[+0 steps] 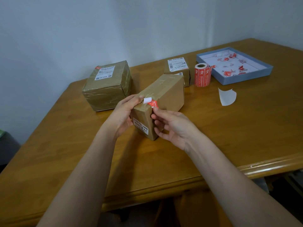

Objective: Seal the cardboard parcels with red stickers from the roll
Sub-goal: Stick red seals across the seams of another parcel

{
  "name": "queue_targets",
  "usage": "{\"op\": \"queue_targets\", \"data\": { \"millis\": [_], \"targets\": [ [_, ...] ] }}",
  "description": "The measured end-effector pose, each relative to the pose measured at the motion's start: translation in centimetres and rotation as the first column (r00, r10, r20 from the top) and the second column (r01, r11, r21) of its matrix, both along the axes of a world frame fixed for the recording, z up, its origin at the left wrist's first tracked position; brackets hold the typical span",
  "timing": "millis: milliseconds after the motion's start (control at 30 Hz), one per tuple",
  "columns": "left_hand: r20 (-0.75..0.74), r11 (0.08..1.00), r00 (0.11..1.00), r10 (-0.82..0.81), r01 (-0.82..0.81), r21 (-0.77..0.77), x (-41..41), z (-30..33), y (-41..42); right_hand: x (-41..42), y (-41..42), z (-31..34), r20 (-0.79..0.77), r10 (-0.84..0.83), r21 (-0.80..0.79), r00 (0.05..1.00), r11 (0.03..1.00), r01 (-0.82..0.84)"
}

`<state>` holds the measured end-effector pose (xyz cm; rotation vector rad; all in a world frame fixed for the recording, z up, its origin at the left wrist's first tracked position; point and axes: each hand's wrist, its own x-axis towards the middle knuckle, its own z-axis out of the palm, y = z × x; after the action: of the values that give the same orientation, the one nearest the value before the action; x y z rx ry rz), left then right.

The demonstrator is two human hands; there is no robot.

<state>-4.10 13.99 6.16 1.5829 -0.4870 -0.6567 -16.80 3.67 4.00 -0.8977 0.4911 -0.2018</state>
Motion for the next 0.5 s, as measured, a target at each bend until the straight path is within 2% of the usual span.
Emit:
{"op": "queue_targets", "data": {
  "millis": [200, 500],
  "targets": [
    [0.0, 1.0, 1.0, 0.008, -0.008, 0.001, 0.0, 0.1, 0.0, 0.0, 0.1, 0.2, -0.014, 0.005, 0.116, 1.0, 0.993, -0.003],
    [-0.007, 1.0, 1.0, 0.007, -0.007, 0.004, 0.1, 0.0, -0.2, 0.4, 1.5, 0.6, -0.059, -0.11, 0.247, 0.992, 0.961, 0.122]
  ]
}}
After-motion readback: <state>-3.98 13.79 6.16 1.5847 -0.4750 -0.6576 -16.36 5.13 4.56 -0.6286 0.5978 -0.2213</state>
